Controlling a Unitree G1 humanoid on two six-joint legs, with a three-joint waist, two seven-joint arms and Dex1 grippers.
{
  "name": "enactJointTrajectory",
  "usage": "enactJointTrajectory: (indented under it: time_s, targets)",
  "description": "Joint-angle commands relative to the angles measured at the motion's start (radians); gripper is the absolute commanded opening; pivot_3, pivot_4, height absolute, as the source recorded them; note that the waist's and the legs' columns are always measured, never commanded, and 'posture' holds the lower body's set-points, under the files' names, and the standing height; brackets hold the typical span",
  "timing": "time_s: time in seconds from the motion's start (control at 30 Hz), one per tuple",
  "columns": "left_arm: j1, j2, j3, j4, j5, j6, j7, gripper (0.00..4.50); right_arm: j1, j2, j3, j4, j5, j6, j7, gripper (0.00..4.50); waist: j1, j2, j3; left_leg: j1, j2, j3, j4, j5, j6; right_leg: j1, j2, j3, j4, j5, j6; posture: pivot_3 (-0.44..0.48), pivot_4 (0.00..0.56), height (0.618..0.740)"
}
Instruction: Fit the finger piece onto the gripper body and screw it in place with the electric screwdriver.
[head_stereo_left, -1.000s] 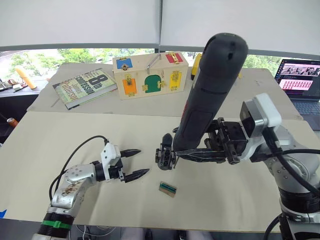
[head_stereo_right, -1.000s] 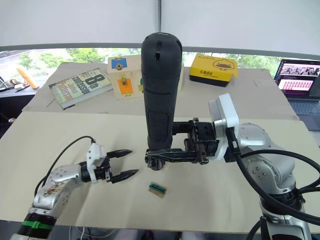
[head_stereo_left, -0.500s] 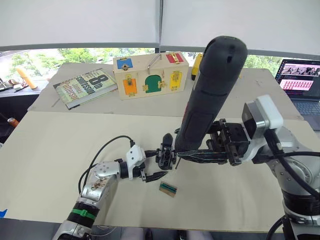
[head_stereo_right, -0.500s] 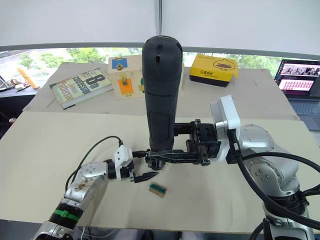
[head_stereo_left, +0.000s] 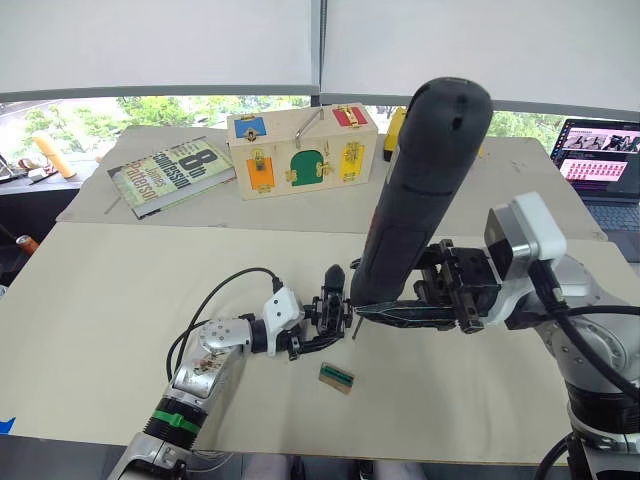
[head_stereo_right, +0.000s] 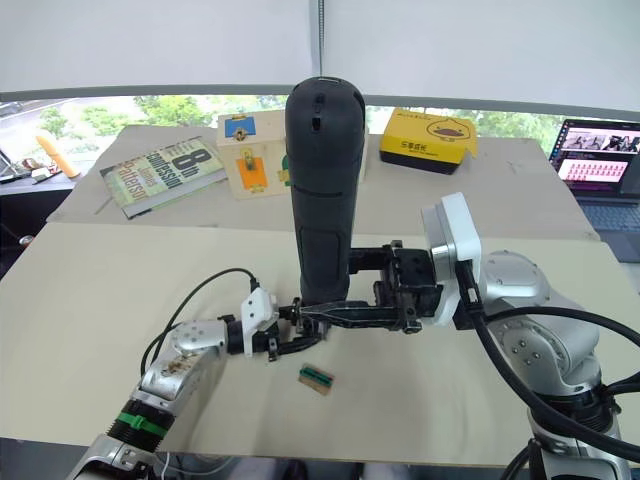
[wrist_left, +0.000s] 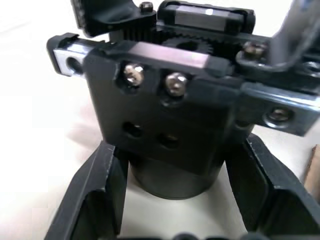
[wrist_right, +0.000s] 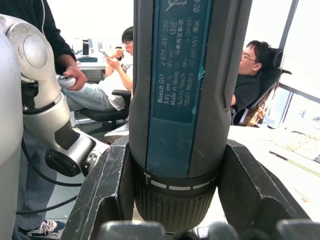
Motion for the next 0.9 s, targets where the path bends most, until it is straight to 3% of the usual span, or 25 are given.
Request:
enactJointTrajectory:
  time_s: [0.03,0.33,0.5,0.57,0.67,0.9]
  targets:
    - [-0.032,0.026,-0.013,0.074,-0.009,-0.035,-0.096,2.30,-0.005,-0.010,-0.042,-0.033,0.021,-0.012,0.003,1.92,-0.001,0.000,0.000,0.000,0.000,0.000,0.000,0.000,0.000,0.000,0.000,0.000,0.000,0.000,0.000,0.000,0.150,0.740]
    - [-0.194,0.025,-0.018,0.340,0.014,-0.219,-0.273,2.30,0.005,-0.022,-0.047,-0.031,0.022,-0.013,0.012,1.92,-0.002,0.000,0.000,0.000,0.000,0.001,0.000,0.000,0.000,0.000,0.001,0.000,0.000,0.000,0.000,0.000,0.150,0.740]
    - [-0.245,0.005,-0.001,0.419,0.023,-0.225,-0.253,2.30,0.004,-0.024,-0.047,-0.031,0.021,-0.011,0.008,1.92,-0.002,0.000,0.000,0.000,0.000,0.001,0.001,0.000,0.000,0.000,0.001,0.000,0.000,0.000,0.000,0.000,0.150,0.740]
    - [-0.241,0.010,0.002,0.419,0.024,-0.202,-0.247,3.36,0.002,-0.025,-0.048,-0.030,0.021,-0.010,0.005,1.92,-0.002,-0.001,0.000,0.000,0.000,0.000,0.001,0.000,0.000,0.000,0.001,0.000,0.000,0.000,0.000,0.000,0.150,0.740]
    - [-0.213,0.019,0.023,0.393,0.015,-0.209,-0.229,4.43,-0.003,-0.026,-0.048,-0.028,0.024,-0.007,0.001,1.92,-0.002,-0.001,0.000,0.000,0.000,0.000,0.001,0.000,0.000,0.000,0.001,0.001,0.000,0.000,0.000,0.000,0.150,0.740]
    - [-0.072,0.057,0.063,0.189,-0.032,-0.142,-0.202,4.43,-0.010,-0.026,-0.044,-0.024,0.028,-0.002,-0.005,1.92,-0.016,0.000,0.000,0.000,0.001,0.000,0.001,0.000,0.000,0.000,0.001,0.001,0.000,0.000,0.000,0.000,0.150,0.740]
